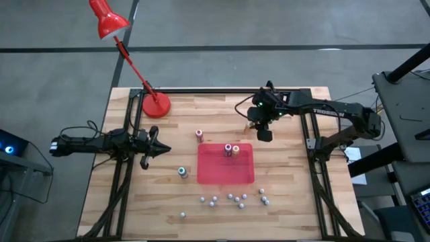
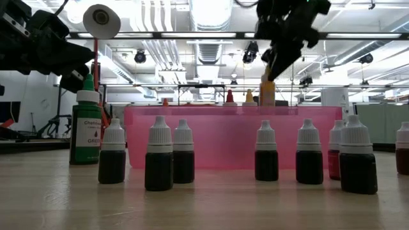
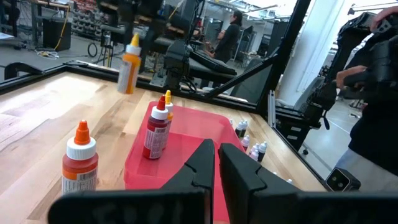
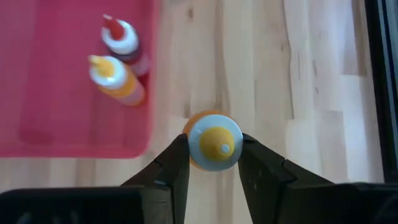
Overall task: Pick & Place food coloring
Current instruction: Put the large yellow food coloring bottle into the container
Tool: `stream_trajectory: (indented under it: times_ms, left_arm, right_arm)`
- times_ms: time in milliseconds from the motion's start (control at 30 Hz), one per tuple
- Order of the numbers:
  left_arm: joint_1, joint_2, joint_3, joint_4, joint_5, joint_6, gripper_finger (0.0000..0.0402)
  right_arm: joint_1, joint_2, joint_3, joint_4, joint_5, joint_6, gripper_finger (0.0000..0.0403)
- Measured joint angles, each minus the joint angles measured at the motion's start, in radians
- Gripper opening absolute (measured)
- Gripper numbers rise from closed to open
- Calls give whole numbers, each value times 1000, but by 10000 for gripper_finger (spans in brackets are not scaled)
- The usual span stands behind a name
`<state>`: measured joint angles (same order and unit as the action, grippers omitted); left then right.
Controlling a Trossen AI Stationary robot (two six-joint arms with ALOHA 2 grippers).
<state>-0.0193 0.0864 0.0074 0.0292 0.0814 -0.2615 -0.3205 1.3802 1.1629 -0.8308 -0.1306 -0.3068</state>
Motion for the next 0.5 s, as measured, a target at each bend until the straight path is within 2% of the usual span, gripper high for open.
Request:
stream_trajectory:
  times_ms: [267,500]
  left_arm:
    - [0,0,0,0,0,0,0]
    - [0,0,0,0,0,0,0]
  right_arm:
    - [130,-79,-5,-4,-2,91,105]
    - [237,-71,-6,-4,-2,151,105]
